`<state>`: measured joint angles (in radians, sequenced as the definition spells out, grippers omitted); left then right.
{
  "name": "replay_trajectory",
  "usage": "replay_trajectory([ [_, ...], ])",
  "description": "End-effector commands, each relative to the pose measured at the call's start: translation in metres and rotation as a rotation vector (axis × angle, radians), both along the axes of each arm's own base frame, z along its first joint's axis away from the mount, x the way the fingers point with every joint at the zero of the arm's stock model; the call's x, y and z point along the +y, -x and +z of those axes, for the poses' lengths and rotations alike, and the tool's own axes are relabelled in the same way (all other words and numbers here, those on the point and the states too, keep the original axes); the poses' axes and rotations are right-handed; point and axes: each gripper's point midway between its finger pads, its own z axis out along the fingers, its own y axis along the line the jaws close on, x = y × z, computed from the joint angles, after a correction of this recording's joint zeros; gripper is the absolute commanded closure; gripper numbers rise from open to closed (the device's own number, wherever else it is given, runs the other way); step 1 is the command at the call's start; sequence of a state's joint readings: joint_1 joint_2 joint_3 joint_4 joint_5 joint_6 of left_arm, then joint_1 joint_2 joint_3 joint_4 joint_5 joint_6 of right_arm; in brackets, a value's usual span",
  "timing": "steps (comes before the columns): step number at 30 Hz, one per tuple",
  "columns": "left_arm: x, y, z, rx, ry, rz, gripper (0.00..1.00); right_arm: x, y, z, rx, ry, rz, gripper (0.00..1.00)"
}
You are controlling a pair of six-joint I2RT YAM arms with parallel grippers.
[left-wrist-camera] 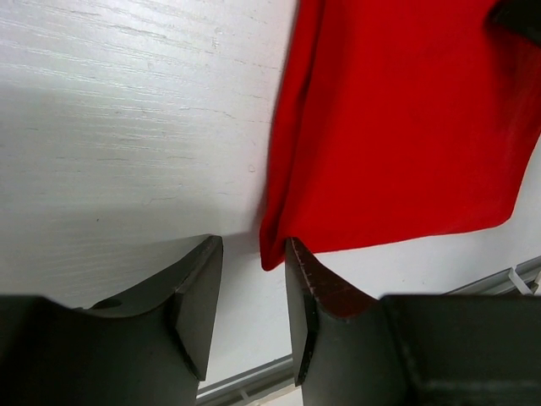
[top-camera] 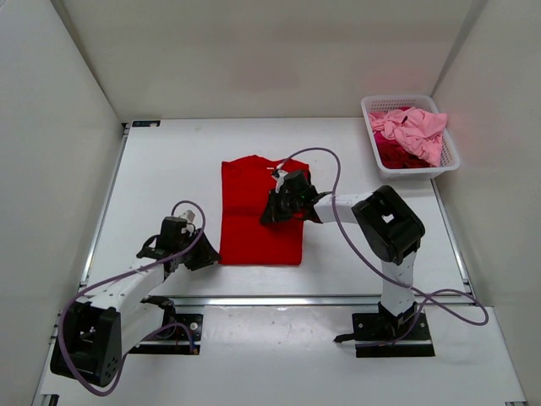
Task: Fold and stack the t-shirts
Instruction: Fold the rectangle-folded T-shirt at the center of the board.
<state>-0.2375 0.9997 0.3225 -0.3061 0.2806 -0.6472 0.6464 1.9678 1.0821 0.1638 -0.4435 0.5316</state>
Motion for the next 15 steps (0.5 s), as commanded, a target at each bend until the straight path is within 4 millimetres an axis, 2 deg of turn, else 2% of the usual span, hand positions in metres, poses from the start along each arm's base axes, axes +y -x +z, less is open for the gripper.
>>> replay_trajectory([
  [1,0.001,-0.003,0.002,-0.016,-0.017,-0.020,0.53,-0.004,-0.043,0.047,-0.118,-0.094,-0.075,1.00],
  [3,0.002,-0.004,0.001,-0.013,-0.023,-0.012,0.52,-0.012,-0.054,0.065,-0.146,-0.114,-0.101,1.00],
  [6,0.001,-0.004,-0.001,-0.010,-0.025,-0.016,0.50,-0.016,-0.060,0.075,-0.166,-0.093,-0.113,0.99],
  [8,0.002,-0.002,-0.003,0.006,-0.030,-0.014,0.47,-0.021,-0.049,0.080,-0.168,-0.092,-0.089,0.99],
  [10,0.004,-0.003,-0.007,0.007,-0.038,-0.012,0.46,-0.027,-0.028,0.085,-0.188,-0.096,-0.078,0.97],
  [12,0.005,-0.003,-0.010,0.015,-0.036,-0.010,0.49,-0.044,0.004,0.083,-0.201,-0.080,-0.078,0.92],
  [13,0.003,-0.005,-0.009,0.013,-0.025,-0.012,0.52,-0.050,0.013,0.081,-0.201,-0.067,-0.086,0.84],
  [15,0.007,-0.006,-0.013,0.016,-0.047,-0.001,0.56,-0.071,0.051,0.067,-0.189,-0.043,-0.088,0.73],
])
